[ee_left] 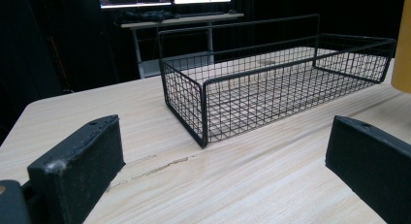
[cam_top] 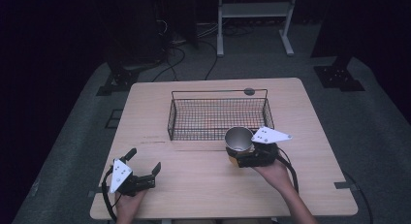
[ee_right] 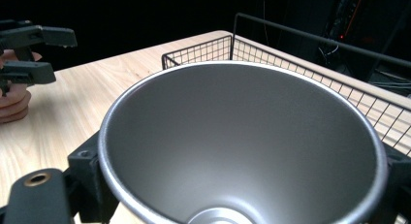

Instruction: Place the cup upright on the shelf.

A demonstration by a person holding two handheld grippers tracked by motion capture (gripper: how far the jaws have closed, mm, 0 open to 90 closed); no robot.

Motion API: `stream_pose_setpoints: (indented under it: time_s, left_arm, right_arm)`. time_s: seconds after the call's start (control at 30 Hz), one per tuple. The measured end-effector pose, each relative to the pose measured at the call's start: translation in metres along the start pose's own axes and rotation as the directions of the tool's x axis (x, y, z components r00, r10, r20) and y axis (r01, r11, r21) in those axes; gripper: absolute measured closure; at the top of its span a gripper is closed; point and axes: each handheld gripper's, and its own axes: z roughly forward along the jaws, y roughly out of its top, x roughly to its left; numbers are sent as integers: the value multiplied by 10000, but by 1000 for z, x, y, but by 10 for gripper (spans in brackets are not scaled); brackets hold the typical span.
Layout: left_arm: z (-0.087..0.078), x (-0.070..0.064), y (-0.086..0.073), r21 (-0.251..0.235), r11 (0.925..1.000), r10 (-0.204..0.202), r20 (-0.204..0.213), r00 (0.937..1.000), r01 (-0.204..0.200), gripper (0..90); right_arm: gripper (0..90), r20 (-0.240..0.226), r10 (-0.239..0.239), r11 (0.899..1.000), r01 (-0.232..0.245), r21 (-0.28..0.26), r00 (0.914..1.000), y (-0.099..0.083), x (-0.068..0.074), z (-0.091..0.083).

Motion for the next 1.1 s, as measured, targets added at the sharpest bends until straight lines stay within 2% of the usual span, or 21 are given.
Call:
stream_pose_setpoints:
  time_s: [0.27,0.53,0.7,1.1]
  left_arm:
    - [0,0,0,-17,10000,-17,4,10000,17,0]
    - [0,0,0,-22,10000,-36,11,10000,36,0]
    - [0,0,0,11,10000,-8,12,10000,8,0]
    - [0,0,0,-4,10000,-48,16,10000,48,0]
  right_arm:
    - [113,91,-197,9996,199,-212,9998,19,-5,0]
    - [114,113,-32,9997,34,-230,9999,32,-13,5]
    - [113,204,-80,9994,87,-329,9998,41,-18,8]
    - [113,311,-155,9998,158,-91,9994,61,-32,22]
